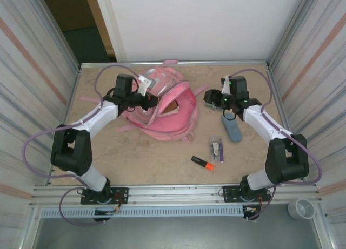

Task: Pack the student bag

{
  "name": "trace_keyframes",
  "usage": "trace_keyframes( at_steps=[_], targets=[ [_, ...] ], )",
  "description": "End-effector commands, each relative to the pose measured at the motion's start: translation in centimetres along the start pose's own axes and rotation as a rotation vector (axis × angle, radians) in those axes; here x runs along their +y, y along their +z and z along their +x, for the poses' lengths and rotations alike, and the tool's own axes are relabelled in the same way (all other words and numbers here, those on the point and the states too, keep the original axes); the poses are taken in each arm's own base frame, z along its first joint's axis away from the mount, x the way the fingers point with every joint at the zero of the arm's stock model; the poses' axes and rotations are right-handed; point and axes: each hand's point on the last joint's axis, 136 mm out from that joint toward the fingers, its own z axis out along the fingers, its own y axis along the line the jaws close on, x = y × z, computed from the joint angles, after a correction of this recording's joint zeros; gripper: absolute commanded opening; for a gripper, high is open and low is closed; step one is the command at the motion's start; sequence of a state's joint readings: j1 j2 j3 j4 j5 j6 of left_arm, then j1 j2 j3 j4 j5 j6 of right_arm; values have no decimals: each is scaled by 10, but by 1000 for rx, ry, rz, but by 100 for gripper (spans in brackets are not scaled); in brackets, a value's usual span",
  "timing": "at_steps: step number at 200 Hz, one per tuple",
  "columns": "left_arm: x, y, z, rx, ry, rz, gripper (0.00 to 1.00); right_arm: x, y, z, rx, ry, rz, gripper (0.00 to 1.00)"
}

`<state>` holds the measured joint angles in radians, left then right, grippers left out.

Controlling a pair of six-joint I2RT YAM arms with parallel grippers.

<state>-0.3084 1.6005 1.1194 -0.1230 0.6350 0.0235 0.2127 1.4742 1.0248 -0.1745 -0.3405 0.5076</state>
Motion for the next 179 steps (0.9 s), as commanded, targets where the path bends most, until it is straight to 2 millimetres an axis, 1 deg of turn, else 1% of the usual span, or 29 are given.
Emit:
trace_keyframes(
  at_steps=[1,13,32,46,67,75,95,106,131,146,164,179],
  targets=[
    [3,-16,-23,-87,56,-52,0,0,21,19,68,-70,62,55],
    [6,-11,-22,-87,27,-50,0,8,29,34,90,-128,95,56],
    [6,-3,-22,-89,14,-38,0,7,32,48,118,-129,98,56],
    [8,-1,-22,-87,10,-45,0,0,30,48,121,-100,97,56],
    [13,-5,-18,-92,-8,-65,0,-9,25,41,109,-74,91,57],
    [13,-6,-19,-109,-13,-66,0,-8,28,41,121,-68,81,57],
    [12,-6,-18,-134,-37,-58,0,-1,44,53,179,-65,67,56],
    [15,-4,-17,-139,-65,-70,0,3,47,57,172,-86,88,55],
    [32,10,-10,-135,-157,-189,0,9,36,62,146,-112,92,56],
    [36,22,-10,-133,-200,-267,0,13,30,66,157,-109,76,56],
    [31,34,-21,-163,-236,-332,0,26,26,79,169,-123,42,56],
    [34,40,-33,-223,-315,-370,0,34,24,87,158,-141,42,56]
  ],
)
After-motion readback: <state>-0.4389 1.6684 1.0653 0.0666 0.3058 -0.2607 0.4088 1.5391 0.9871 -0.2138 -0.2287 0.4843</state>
